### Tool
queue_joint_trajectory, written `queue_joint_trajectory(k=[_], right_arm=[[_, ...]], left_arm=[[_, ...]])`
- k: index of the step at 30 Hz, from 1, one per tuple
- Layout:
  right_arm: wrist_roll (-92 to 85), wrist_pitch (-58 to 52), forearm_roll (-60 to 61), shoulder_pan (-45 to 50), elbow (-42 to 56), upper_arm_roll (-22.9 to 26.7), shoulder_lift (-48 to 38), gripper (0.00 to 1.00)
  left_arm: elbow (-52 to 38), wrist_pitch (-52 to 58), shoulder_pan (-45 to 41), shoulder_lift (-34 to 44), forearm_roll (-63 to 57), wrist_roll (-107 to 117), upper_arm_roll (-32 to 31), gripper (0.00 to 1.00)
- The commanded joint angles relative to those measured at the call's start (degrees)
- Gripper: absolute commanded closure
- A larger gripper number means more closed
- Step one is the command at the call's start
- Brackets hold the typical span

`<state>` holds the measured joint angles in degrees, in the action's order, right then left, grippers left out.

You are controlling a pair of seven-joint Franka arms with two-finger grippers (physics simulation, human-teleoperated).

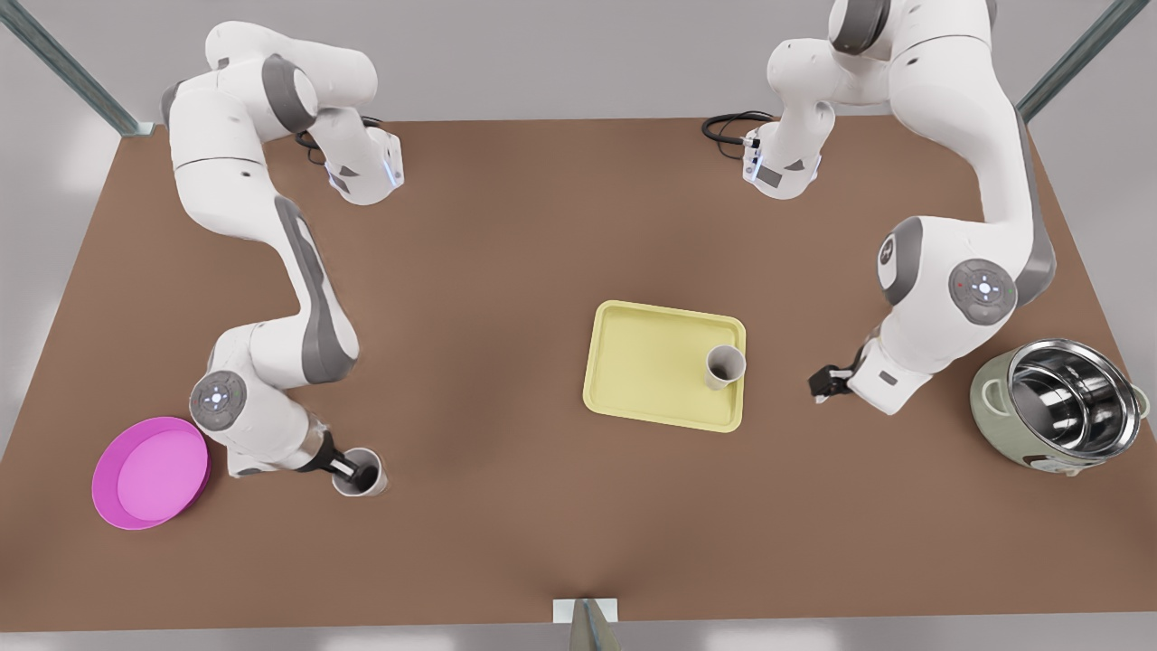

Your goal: Use the left arm to pick up the white IKEA cup from the tray and place it on the middle-left position; use the right arm to pick up the white IKEA cup from the tray and place it on the middle-right position

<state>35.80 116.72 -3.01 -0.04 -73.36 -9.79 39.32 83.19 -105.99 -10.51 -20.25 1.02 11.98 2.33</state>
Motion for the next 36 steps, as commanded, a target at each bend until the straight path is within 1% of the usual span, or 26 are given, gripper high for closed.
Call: queue_joint_trajectory(k=[1, 3, 4, 6, 7, 11, 12, 13, 14, 15, 19, 22, 25, 27, 30, 32, 33, 34, 35, 36], right_arm=[[-52.0, -3.7, -4.4, -1.6, 0.0, -0.1, 0.7, 1.00], [-51.9, -1.1, -6.0, -1.5, -1.7, -0.1, 1.6, 1.00], [-51.9, 9.0, -6.2, -1.7, -9.7, -0.1, 0.8, 1.00], [-52.0, 13.3, -6.2, -2.6, -14.7, -0.1, 0.8, 1.00], [-52.0, 18.2, -6.3, -2.9, -18.7, -0.1, 0.8, 1.00], [-51.6, 17.7, -6.2, -2.8, -19.8, -0.1, 1.7, 1.00], [-51.0, 17.6, -6.2, -2.7, -19.8, -0.1, 1.6, 0.89], [-51.0, 17.6, -5.9, -2.8, -19.8, -0.1, 1.5, 0.31], [-50.9, 17.6, -5.7, -2.8, -19.7, -0.1, 1.3, 0.01], [-51.0, 17.4, -5.6, -2.8, -19.7, -0.1, 0.8, 0.00], [-51.2, 9.1, -5.5, -2.9, -19.0, -0.3, -3.6, 0.00], [-51.1, 5.4, -1.7, -2.9, -18.6, -0.3, -6.4, 0.00], [-50.8, -3.9, 0.5, -2.9, -13.9, 0.4, -11.6, 0.00], [-48.7, -13.9, 0.5, -2.9, -7.2, 1.7, -12.0, 0.00], [-42.4, -26.4, 0.0, -2.9, 0.4, 5.8, -15.0, 0.00], [-40.0, -30.8, 0.0, -2.9, 0.9, 6.9, -19.4, 0.00], [-40.2, -32.4, 0.5, -2.9, 0.9, 7.7, -21.7, 0.00], [-39.9, -34.6, 1.8, -3.4, 0.3, 7.2, -24.4, 0.00], [-39.7, -35.9, 2.1, -3.7, 0.1, 7.4, -24.9, 0.00], [-39.6, -36.6, 3.9, -3.8, -4.5, 7.3, -29.0, 0.00]], left_arm=[[-0.3, 5.0, 0.9, 0.3, 1.0, 0.2, 0.0, 0.00], [-0.5, 5.0, 0.4, 2.2, 2.7, -4.7, -0.9, 0.00], [-0.2, 4.6, 0.3, 2.1, 2.2, -4.5, -1.4, 0.00], [-0.2, 4.6, 0.3, 2.1, 1.9, -4.7, -1.6, 0.00], [1.1, 4.0, 0.2, 1.2, 2.0, -4.7, -1.8, 0.00], [1.5, 3.2, -3.0, 0.9, 1.9, -2.7, -1.9, 0.00], [1.5, 3.0, -3.7, 0.8, 1.8, -2.6, -1.9, 0.00], [1.5, 2.5, -4.4, 0.4, 1.8, -1.5, -1.9, 0.00], [1.5, 1.8, -4.4, 0.1, 1.8, -1.5, -1.9, 0.00], [1.5, 0.8, -4.4, -0.3, 1.8, -1.3, -1.8, 0.00], [1.1, 0.8, -4.6, -0.3, 1.7, -1.3, -1.8, 0.00], [0.9, 0.7, -5.9, -0.4, 1.8, 1.8, -1.9, 0.00], [2.8, 0.3, -6.5, -0.9, 2.2, 2.3, -1.9, 0.00], [3.0, 0.3, -7.0, -0.9, 2.5, 3.8, -1.9, 0.00], [3.6, 0.8, -8.9, -0.8, 2.3, 6.4, -2.0, 0.00], [5.3, 0.8, -8.8, -0.7, 1.8, 6.0, -1.9, 0.00], [7.2, 0.1, -8.9, -0.8, -0.8, 5.9, -1.9, 0.00], [8.0, -1.2, -8.7, -1.0, -1.0, 5.9, -1.8, 0.00], [8.0, -2.6, -8.3, -2.2, -0.9, 5.9, -1.8, 0.00], [8.0, -3.2, -8.2, -3.4, -0.9, 5.9, -1.7, 0.00]])
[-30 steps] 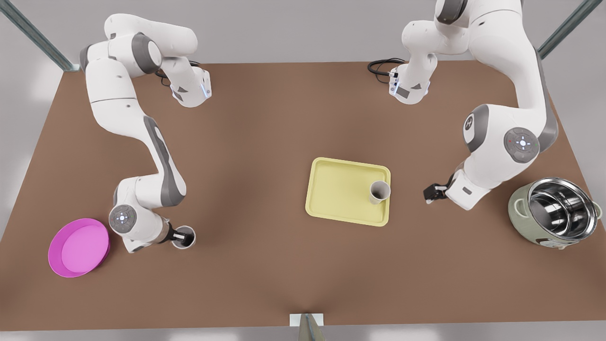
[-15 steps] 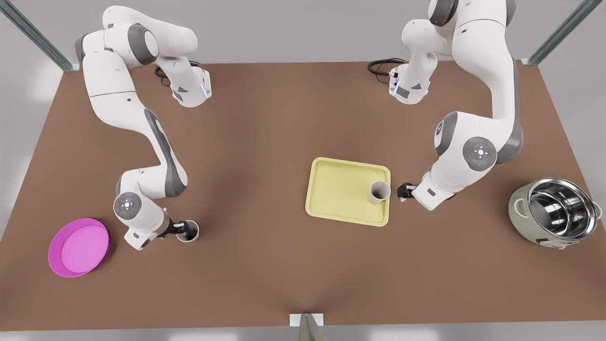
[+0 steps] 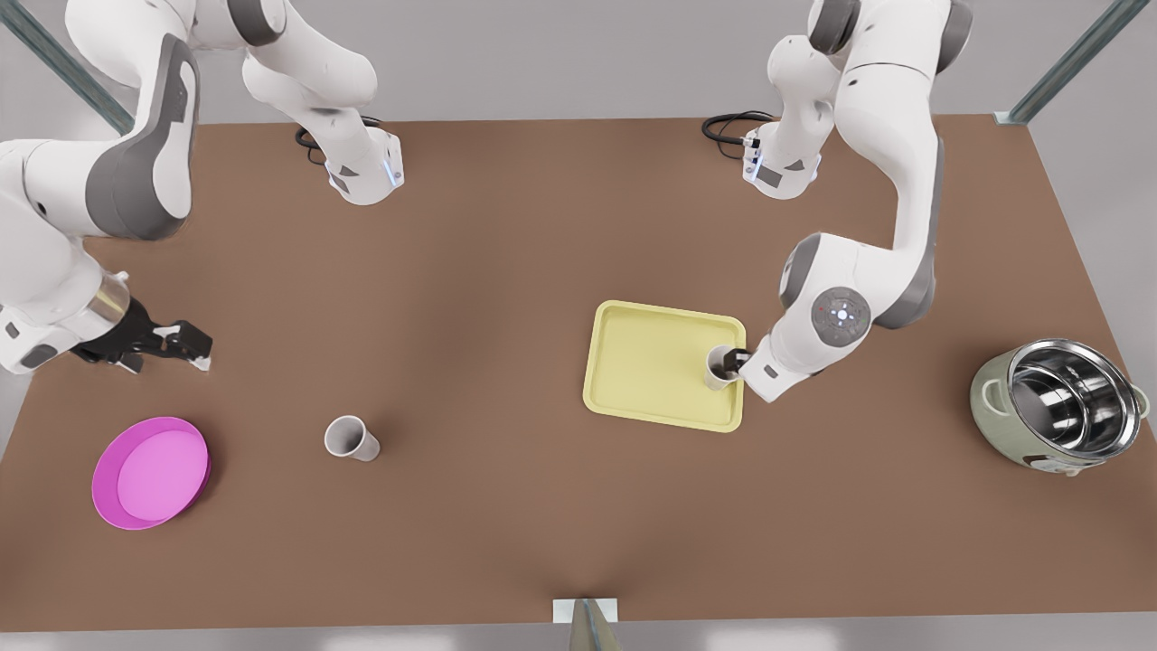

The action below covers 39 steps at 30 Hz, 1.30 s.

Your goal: Use the left arm to pick up the white IKEA cup from the tray and place it on the middle-left position; use the right arm to pick up the white IKEA cup from the tray and place it on the middle-right position

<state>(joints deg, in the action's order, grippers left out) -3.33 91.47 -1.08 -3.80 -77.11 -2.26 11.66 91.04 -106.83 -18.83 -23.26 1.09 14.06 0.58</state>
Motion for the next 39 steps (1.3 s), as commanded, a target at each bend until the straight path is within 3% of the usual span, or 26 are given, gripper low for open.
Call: queue_joint_trajectory(k=[1, 3, 5, 18, 20, 27, 28, 29, 33, 35, 39], right_arm=[[-0.4, -10.2, 3.4, -0.4, -4.8, 0.4, -4.4, 0.00], [1.2, -10.9, 2.5, -0.2, -4.8, 0.1, -5.2, 0.00], [1.4, -10.3, 2.3, -0.3, -3.3, 0.5, -5.0, 0.00], [1.3, -10.3, 1.9, -0.3, -2.7, 1.4, -5.0, 0.00], [1.3, -10.3, 1.9, -0.3, -2.7, 1.3, -5.0, 0.00], [1.3, -10.3, 2.0, -0.3, -1.9, 1.9, -4.9, 0.00], [1.3, -10.1, 2.0, -0.3, -1.9, 1.8, -4.9, 0.00], [1.3, -10.0, 1.9, -0.3, -1.3, 1.6, -4.8, 0.00], [1.0, -9.7, 2.0, -0.3, -0.7, 1.8, -4.7, 0.00], [1.3, -9.6, 2.0, -0.3, -0.5, 1.9, -3.7, 0.00], [0.8, -5.2, 1.8, -0.3, 0.1, 2.2, -3.6, 0.00]], left_arm=[[0.2, -3.1, 0.2, -1.4, -0.7, 4.0, 0.0, 0.00], [3.8, -4.1, 0.1, -0.4, -0.8, 4.0, 0.0, 0.00], [13.5, -13.8, 0.1, 3.7, -0.8, 3.7, 0.0, 0.00], [16.4, -17.1, 0.3, -0.5, 2.3, 4.3, 0.3, 0.00], [20.6, -21.8, 0.2, 1.1, 2.3, 4.3, 0.3, 0.00], [20.5, -28.1, 0.2, -3.1, 2.1, 4.3, 0.3, 0.00], [20.2, -28.1, 0.2, -3.1, 2.1, 4.9, 0.2, 0.04], [20.1, -28.1, 0.2, -3.1, 2.2, 5.9, 0.0, 0.26], [18.6, -28.1, 0.0, -3.4, 2.7, 6.2, 0.0, 0.64], [17.7, -28.8, -0.6, -4.3, 2.7, 9.1, -0.1, 0.73], [17.5, -26.9, -0.4, -2.3, 2.5, 8.7, 0.1, 0.73]])
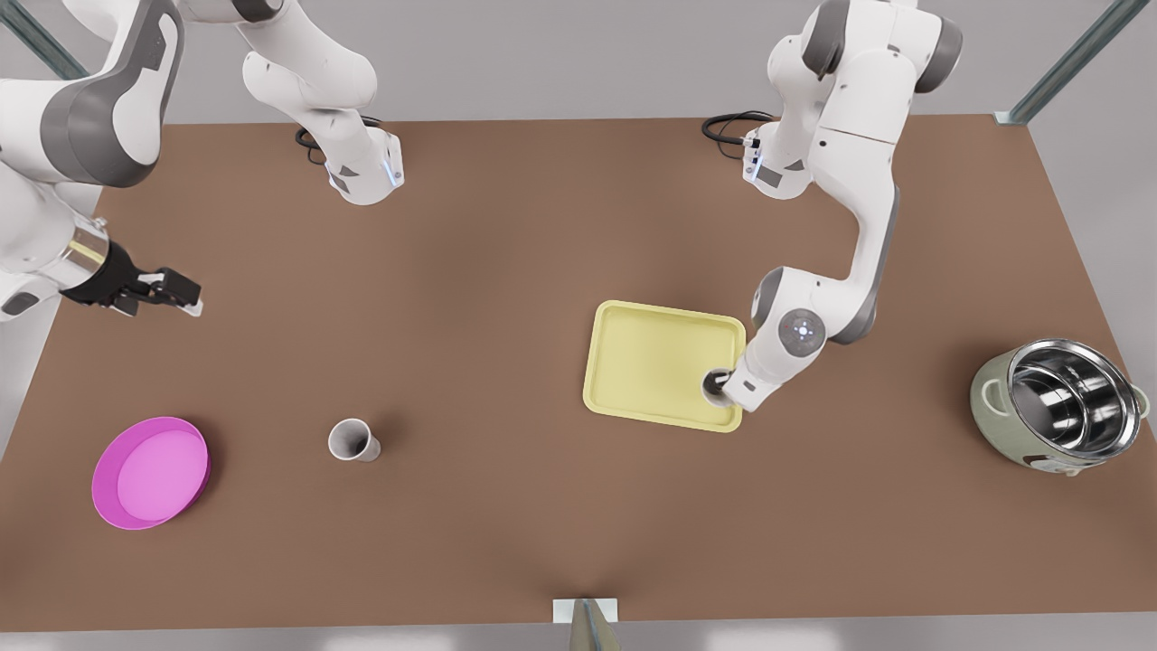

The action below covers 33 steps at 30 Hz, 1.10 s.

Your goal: Use the left arm to pick up the white IKEA cup from the tray and place it on the middle-left position; use the right arm to pick up the white IKEA cup from the tray and place it on the middle-right position

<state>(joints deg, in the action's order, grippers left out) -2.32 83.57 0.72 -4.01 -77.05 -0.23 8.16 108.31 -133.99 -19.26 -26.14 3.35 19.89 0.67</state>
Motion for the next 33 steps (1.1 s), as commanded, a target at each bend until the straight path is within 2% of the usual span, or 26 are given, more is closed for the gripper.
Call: queue_joint_trajectory(k=[1, 3, 7, 10, 16, 20, 33], right_arm=[[-0.3, 2.6, 0.0, -0.1, 0.1, 0.1, -0.1, 0.00], [0.0, 2.6, -0.1, 0.0, 0.1, -0.5, -0.3, 0.00], [-0.4, 2.6, 0.0, -0.1, 0.1, 0.1, -0.3, 0.00], [0.2, 2.6, 0.2, -0.1, 0.1, 0.1, -0.3, 0.00], [-0.3, 2.6, 0.0, -0.2, 0.2, 0.2, -0.3, 0.00], [0.0, 2.6, 0.0, -0.2, 0.2, 0.2, -0.3, 0.00], [-0.4, 2.8, 0.0, 0.1, 0.2, -0.2, -0.3, 0.00]], left_arm=[[-2.0, 4.3, 0.3, 1.4, -0.1, 2.7, 0.3, 0.73], [-6.4, 9.6, 0.6, 2.5, -0.4, 2.4, 1.7, 0.73], [-9.1, 9.4, 0.6, 3.5, -0.4, -6.7, 9.4, 0.73], [-9.4, 6.4, 1.0, 2.5, -0.5, -7.4, 12.0, 0.73], [-9.0, -9.4, 3.6, -3.8, -0.4, -7.3, 12.2, 0.73], [-8.9, -15.7, 3.7, -6.2, 3.0, -7.4, 12.2, 0.73], [-8.3, -16.8, 4.7, -8.0, 13.0, -7.4, 9.4, 0.73]])
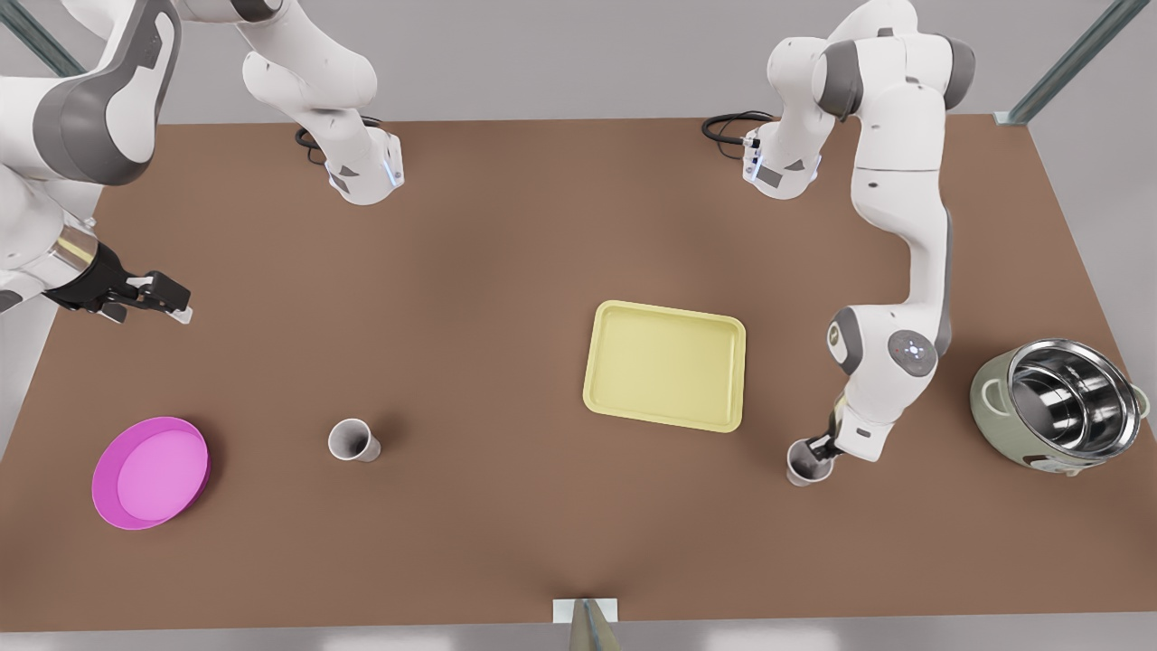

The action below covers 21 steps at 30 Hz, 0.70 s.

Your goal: Use the left arm to pick up the white IKEA cup from the tray and place it on the middle-left position; use the right arm to pick up the white IKEA cup from the tray and place it on the middle-right position

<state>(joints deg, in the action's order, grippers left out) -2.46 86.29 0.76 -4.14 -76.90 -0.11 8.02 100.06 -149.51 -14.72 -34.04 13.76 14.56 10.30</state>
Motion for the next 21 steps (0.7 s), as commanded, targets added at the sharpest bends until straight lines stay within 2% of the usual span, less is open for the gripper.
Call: queue_joint_trajectory(k=[1, 3, 4, 5, 10, 11, 12, 13, 15, 16, 18, 19, 21], right_arm=[[-0.3, 1.2, 0.3, 0.1, 0.1, 0.0, 0.0, 0.00], [0.1, 1.2, 0.0, 0.7, 0.1, -0.3, 0.1, 0.00], [0.0, 1.2, -0.1, 0.7, 0.1, -0.3, 0.1, 0.00], [0.0, 1.2, 0.0, 0.6, 0.1, -0.2, 0.1, 0.00], [-0.2, 1.1, 0.1, 0.7, 0.1, -0.2, 0.0, 0.00], [-0.2, 1.1, 0.1, 0.7, 0.1, -0.2, 0.0, 0.00], [-0.2, 1.1, 0.1, 0.7, 0.2, -0.2, -0.1, 0.00], [-0.3, 1.1, 0.1, 0.7, 0.2, -0.2, 0.0, 0.00], [-0.1, 1.2, 0.2, 0.6, 0.2, 0.2, -0.1, 0.00], [0.0, 1.2, 0.2, 0.6, 0.2, 0.2, -0.1, 0.00], [0.3, 1.2, 0.2, 0.6, 0.3, 0.1, -0.1, 0.00], [0.3, 1.2, 0.3, 0.6, 0.3, 0.1, -0.1, 0.00], [0.3, 1.2, 0.3, 0.6, 0.3, 0.1, -0.1, 0.00]], left_arm=[[0.2, -1.3, 0.1, -0.2, 2.6, -2.1, -0.3, 0.73], [0.2, -1.3, 0.1, -0.4, 4.0, -2.1, -0.4, 0.71], [0.2, -1.3, 0.1, -0.4, 4.0, -2.1, -0.4, 0.29], [0.2, -1.3, 0.1, -0.6, 4.0, -2.1, -0.4, 0.00], [-0.2, -0.7, 0.0, -0.2, 3.3, -2.2, -0.3, 0.00], [-0.5, 3.0, 0.0, 1.5, 3.3, -4.3, 0.0, 0.00], [-1.5, 10.5, 0.0, 4.9, 1.7, -5.0, 0.5, 0.00], [-5.3, 22.4, 0.0, 8.8, -3.3, -5.1, 0.7, 0.00], [-22.6, 55.7, 0.3, 10.0, -2.8, -14.0, 3.2, 0.00], [-25.2, 60.8, 0.3, 12.6, -3.3, -14.5, 4.2, 0.00], [-20.3, 63.0, -1.0, 22.2, -8.2, -13.9, 3.4, 0.00], [-11.5, 57.1, -3.8, 28.6, -11.6, -13.1, 3.1, 0.00], [-12.8, 56.6, -4.0, 27.5, -11.8, -12.5, 2.9, 0.00]])
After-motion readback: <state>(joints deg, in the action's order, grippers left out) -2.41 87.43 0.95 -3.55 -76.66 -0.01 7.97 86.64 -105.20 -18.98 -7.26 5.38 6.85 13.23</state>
